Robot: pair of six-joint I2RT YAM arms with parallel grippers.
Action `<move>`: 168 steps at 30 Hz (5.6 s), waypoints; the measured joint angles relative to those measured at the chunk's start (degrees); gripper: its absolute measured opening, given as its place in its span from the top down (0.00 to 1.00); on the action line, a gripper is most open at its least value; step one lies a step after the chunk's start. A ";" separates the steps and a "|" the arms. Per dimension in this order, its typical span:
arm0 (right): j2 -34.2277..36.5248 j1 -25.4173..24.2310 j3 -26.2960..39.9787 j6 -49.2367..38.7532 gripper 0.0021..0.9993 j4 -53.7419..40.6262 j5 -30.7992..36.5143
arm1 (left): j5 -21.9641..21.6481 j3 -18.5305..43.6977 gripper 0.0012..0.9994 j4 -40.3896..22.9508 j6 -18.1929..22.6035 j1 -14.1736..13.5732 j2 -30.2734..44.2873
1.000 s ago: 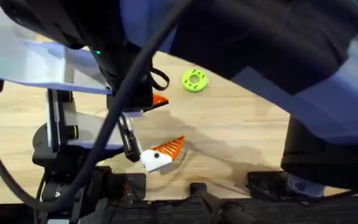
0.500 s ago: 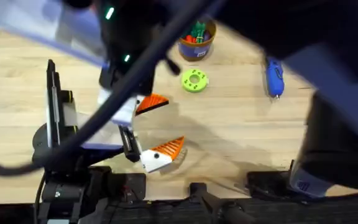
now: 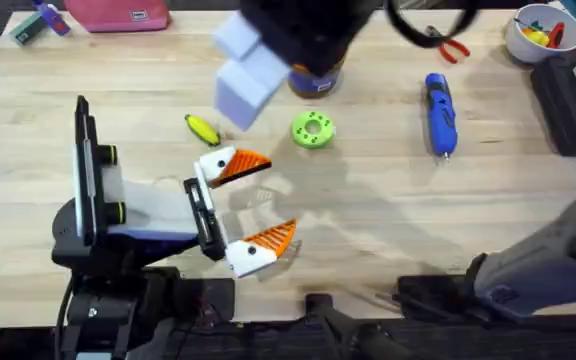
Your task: Pick up the gripper from the table and insert it into the empty holder that is missing its gripper. Then pick up a screw, insert it into the mounting hole, and use the screwdriver to tighten it. Finally, clean up the table by picking up the vegetable and placing it into the bucket.
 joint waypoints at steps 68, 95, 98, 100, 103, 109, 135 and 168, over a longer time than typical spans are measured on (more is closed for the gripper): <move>-32.83 -53.64 -68.91 14.84 0.01 28.35 3.04 | -0.11 0.00 0.98 0.03 0.37 0.02 0.00; -9.56 -58.45 -58.38 4.86 0.01 37.79 2.99 | -0.11 0.00 0.98 0.02 0.37 0.02 0.00; -6.25 -58.58 -58.38 2.74 0.01 40.42 1.19 | -0.11 0.00 0.98 0.04 0.37 0.02 0.00; -4.61 -58.69 -58.38 1.80 0.01 41.92 0.23 | -0.11 0.00 0.98 0.02 0.37 0.02 0.00; -2.81 -58.95 -58.38 0.94 0.01 43.66 -0.52 | -0.11 0.00 0.98 0.02 0.37 0.02 0.02; -0.69 -60.16 -58.35 -0.28 0.01 45.40 -0.94 | -0.11 0.00 0.98 0.04 0.37 0.02 0.00; 6.09 -60.44 -57.78 -0.94 0.04 49.72 0.04 | -0.11 0.00 0.98 0.04 0.37 0.02 0.00; -7.94 -55.19 -53.37 3.88 0.98 42.08 -2.83 | -0.11 0.00 0.98 0.02 0.37 0.02 0.00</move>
